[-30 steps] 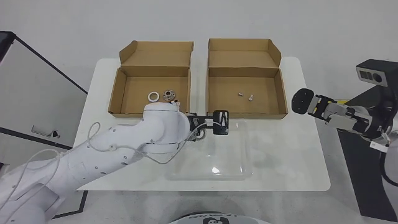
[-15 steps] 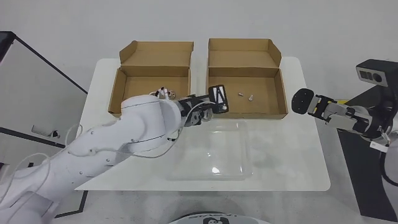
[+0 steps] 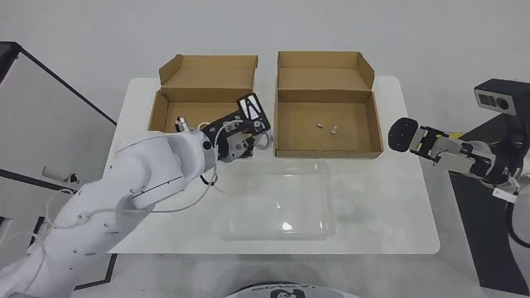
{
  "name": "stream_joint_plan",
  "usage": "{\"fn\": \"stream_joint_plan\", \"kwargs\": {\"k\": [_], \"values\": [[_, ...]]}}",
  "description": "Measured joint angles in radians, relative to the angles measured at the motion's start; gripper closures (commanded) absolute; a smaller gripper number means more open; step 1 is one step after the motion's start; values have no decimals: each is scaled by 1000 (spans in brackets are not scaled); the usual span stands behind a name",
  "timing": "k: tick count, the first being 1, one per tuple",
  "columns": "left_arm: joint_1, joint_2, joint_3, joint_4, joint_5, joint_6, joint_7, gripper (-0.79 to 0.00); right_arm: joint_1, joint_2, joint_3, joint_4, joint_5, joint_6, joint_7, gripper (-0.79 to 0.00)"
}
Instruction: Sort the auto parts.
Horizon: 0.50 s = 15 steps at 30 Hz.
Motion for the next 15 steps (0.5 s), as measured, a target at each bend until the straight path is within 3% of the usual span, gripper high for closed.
{"fn": "stream_joint_plan", "kwargs": {"k": [9,15], "values": [[154,21,-217,-26,-196,10,146,0,0,0,0,0,0,0,0,-785],[254,24,-310,-34,-366,-29,273,0,0,0,0,0,0,0,0,-785]]}}
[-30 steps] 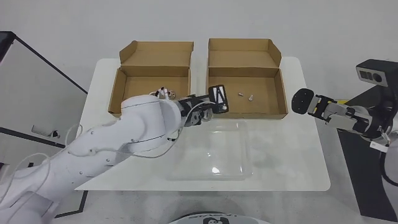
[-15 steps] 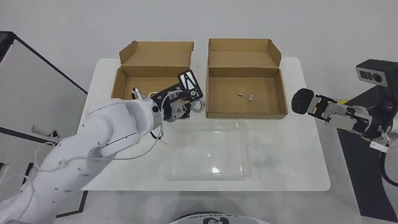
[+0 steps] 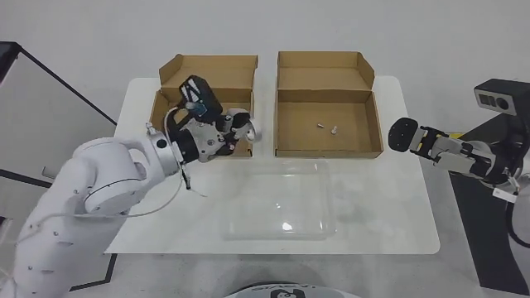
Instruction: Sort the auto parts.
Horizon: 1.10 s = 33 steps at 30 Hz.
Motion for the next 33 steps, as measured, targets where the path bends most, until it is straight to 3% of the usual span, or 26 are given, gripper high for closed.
{"fn": "stream_joint_plan", "kwargs": {"k": [7,15,33], "values": [[85,-8,-36,24,-138,-76,188,0,0,0,0,0,0,0,0,-785],[100,-26,-10,61,-283,-136,367,0,0,0,0,0,0,0,0,-785],[90,-59,25,77,-600,-303,490,0,0,0,0,0,0,0,0,-785]]}}
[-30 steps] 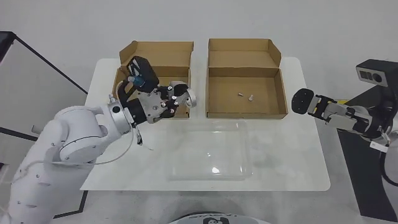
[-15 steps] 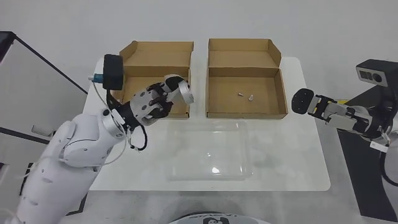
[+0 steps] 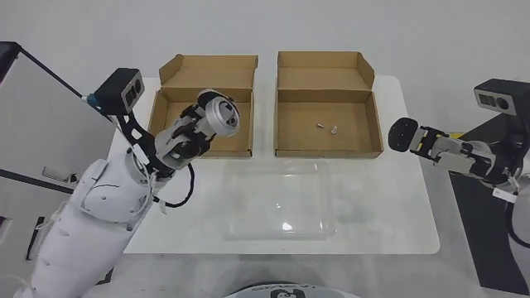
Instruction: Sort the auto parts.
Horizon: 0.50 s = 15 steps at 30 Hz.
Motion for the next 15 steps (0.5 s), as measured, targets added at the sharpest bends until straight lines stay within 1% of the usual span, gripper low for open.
{"fn": "stream_joint_plan", "kwargs": {"k": [6,12,15], "values": [[19,-8,-6,-29,-65,-50,18,0,0,0,0,0,0,0,0,-785],[31,-19,-3,-33,-132,-105,54,0,0,0,0,0,0,0,0,-785],[34,-23,-12,-36,-146,-135,54,0,0,0,0,0,0,0,0,-785]]}}
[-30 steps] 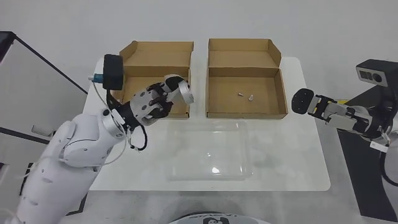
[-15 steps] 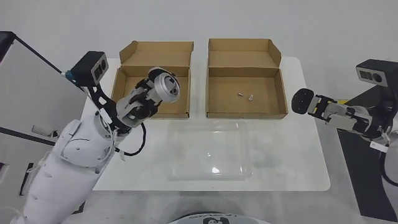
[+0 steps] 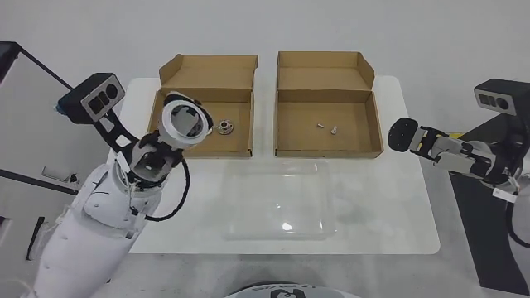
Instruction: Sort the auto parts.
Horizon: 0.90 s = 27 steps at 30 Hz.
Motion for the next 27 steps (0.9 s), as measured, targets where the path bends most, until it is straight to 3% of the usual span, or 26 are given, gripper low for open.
{"fn": "stream_joint_plan", "kwargs": {"k": [5,18,27], "values": [[11,-4,-25,-5,6,-16,-18,0,0,0,0,0,0,0,0,-785],[57,-12,-86,-90,374,131,-127,0,0,0,0,0,0,0,0,-785],[70,-23,-80,-100,224,85,-51,0,0,0,0,0,0,0,0,-785]]}}
